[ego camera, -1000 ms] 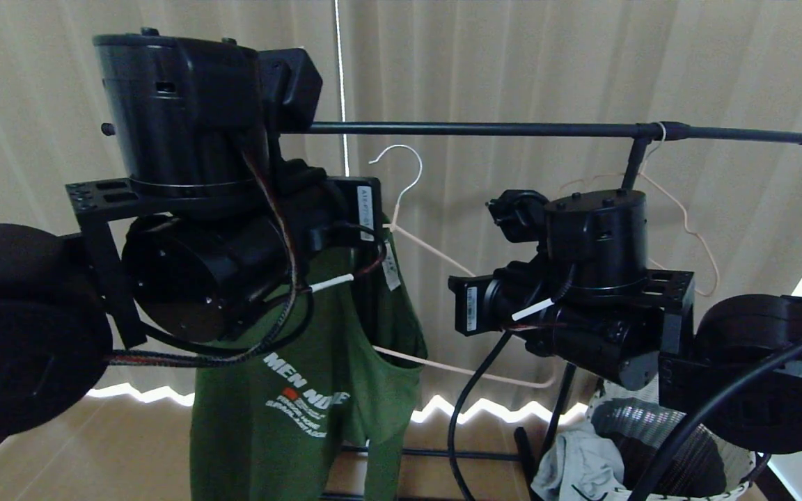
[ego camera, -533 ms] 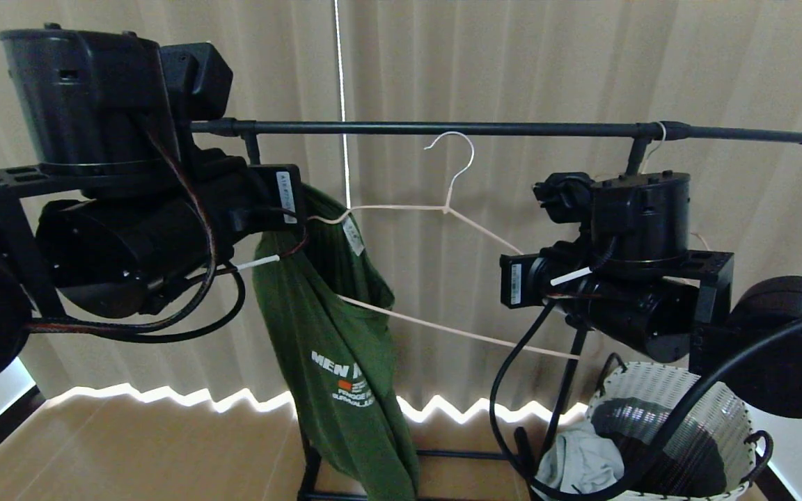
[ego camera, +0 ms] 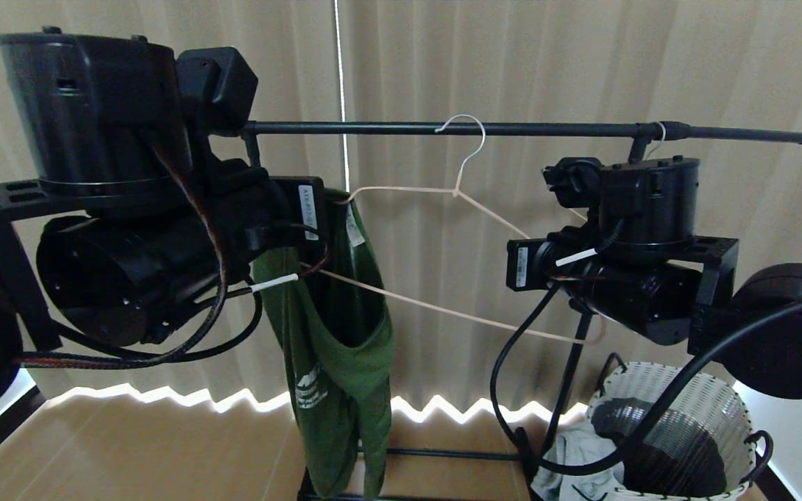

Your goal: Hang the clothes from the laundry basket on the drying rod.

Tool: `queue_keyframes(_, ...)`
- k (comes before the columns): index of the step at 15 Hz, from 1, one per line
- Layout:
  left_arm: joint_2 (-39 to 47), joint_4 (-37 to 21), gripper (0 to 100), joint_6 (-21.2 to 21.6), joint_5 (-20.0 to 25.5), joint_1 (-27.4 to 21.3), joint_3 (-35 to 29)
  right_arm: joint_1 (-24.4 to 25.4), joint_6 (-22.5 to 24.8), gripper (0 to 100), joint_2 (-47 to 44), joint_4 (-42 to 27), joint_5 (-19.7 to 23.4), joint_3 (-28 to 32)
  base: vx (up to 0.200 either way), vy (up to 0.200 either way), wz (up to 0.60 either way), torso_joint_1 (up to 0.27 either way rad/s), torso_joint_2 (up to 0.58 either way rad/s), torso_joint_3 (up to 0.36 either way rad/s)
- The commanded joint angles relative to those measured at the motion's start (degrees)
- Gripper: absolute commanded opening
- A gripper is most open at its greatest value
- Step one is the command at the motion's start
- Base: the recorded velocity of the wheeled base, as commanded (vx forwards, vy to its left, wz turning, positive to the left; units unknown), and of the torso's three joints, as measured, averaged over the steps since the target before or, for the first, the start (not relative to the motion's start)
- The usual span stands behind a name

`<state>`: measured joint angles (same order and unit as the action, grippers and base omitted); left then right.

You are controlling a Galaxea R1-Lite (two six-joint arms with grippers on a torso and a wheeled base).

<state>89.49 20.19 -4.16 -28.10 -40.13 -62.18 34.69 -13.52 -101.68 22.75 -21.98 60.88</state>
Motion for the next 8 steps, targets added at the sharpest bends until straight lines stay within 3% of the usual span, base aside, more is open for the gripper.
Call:
queue_keyframes(1,2.9,0.3,0,-0.2,0.0,-3.2,-2.1,0.1,0.1,0,-1.2,0.1,0.0,0.8,0.0,0.0,0.0,0.0,0.0,0.0)
queue_keyframes(8,11.4,1.8,0,-0.6,-0.1,-6.5,-11.2,3.8,0.3,0,-3.7,0.1,0.0,3.0,0.0,0.0,0.0,0.0,0.0,0.0)
